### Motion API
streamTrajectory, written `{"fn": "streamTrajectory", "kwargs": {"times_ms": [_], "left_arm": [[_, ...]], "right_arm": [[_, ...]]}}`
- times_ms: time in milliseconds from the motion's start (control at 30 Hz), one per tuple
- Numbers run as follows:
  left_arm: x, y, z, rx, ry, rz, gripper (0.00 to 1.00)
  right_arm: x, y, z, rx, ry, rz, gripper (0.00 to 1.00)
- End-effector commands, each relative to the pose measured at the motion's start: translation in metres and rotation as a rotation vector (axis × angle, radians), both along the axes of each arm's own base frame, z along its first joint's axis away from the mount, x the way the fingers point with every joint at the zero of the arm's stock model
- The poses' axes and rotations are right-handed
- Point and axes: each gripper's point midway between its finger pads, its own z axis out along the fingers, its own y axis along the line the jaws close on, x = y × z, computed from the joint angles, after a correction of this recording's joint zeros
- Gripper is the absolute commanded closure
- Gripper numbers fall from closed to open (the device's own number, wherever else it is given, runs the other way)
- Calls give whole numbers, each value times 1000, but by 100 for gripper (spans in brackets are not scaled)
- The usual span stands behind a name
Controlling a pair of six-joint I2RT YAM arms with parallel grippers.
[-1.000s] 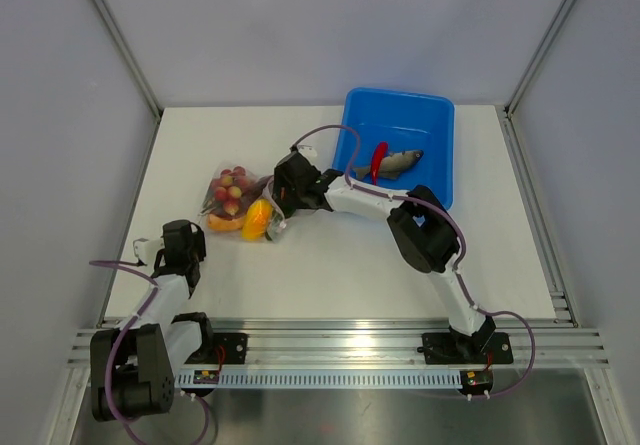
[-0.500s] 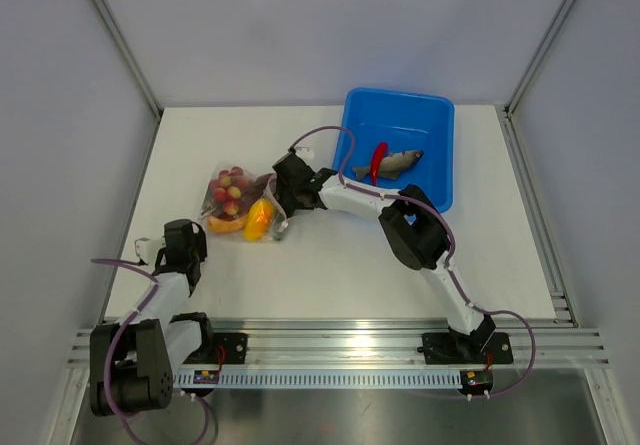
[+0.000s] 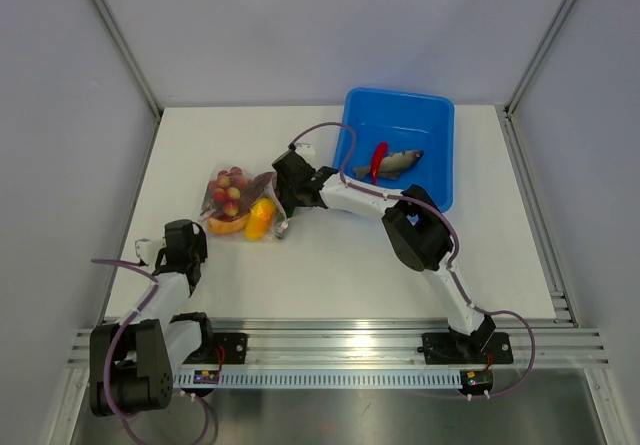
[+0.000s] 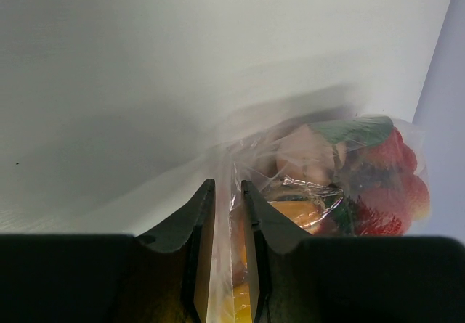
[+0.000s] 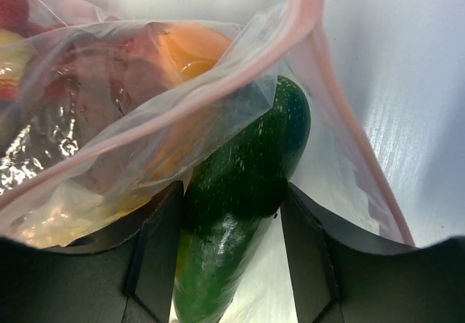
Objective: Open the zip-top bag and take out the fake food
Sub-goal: Pick up the fake vegetable at the center of the board.
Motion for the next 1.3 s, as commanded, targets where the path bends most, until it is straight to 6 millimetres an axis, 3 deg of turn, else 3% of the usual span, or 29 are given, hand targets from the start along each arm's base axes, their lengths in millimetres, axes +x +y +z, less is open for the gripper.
{"fn": "streamTrajectory", "kwargs": {"times_ms": [0,233,567,700,933,1000,1033,1100,1133,1267], "left_arm": [[12,5,20,15,-62,27,77],[11,6,19,13,-58,32,77],[11,6,19,11,-59,34,77],[11,5,19,9,-59,31,77],[11,5,19,9,-58,34,77],[11,5,19,8,-58,32,77],[11,5,18,9,-55,32,77],[11,5,19,9,-56,34,77],[11,5,19,8,-58,32,77],[10,5,18,7,-53,31,77]], "right_arm": [[4,4,57,54,-101,-9,78],[7,-3,84,88,-153,-53,78],[13,-16,138,161,-243,-111,78],[17,-28,148,161,-251,-126,78],[30,-66,176,192,-265,-166,78],[35,-84,182,199,-267,-187,78],[35,-91,196,220,-283,-191,78],[40,-109,202,230,-285,-211,78],[39,-117,213,248,-299,-218,78],[45,-148,224,239,-313,-254,79]]}}
